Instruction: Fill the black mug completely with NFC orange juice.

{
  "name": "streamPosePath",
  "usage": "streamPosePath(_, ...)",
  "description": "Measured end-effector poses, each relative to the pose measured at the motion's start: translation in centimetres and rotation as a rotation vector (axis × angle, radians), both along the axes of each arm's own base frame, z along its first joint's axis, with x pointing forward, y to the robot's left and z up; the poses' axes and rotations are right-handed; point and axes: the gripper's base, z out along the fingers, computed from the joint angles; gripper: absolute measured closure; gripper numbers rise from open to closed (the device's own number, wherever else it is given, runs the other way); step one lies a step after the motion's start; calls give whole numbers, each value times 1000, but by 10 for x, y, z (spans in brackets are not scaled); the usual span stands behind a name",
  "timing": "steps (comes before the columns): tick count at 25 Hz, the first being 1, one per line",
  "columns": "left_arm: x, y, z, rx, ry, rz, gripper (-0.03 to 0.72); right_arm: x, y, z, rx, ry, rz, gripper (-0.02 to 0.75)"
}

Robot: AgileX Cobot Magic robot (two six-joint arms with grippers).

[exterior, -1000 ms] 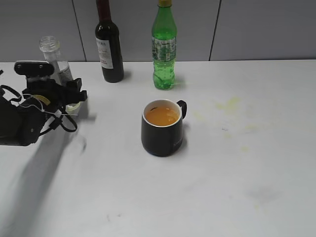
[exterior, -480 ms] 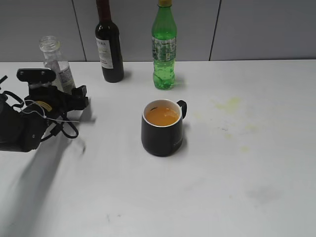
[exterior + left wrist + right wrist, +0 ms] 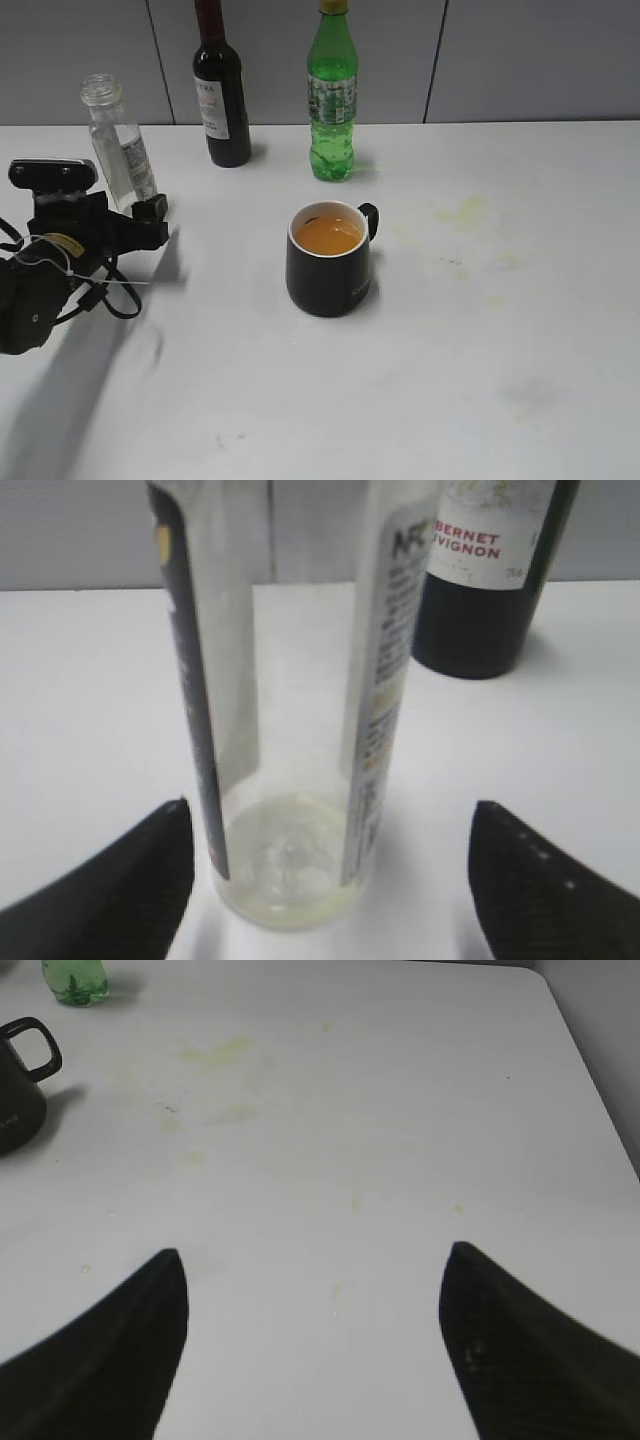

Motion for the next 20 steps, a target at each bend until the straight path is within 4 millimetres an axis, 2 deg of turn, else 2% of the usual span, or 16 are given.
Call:
streamPosePath(6, -37, 3, 19, 5, 16, -11, 27, 0, 0, 0, 0, 0, 0, 143)
streamPosePath(12, -76, 15, 44, -1, 56, 4, 36, 0, 0, 0, 0, 0, 0, 143)
streamPosePath(20, -107, 22, 92, -87, 158, 8, 49, 0, 0, 0, 0, 0, 0, 143)
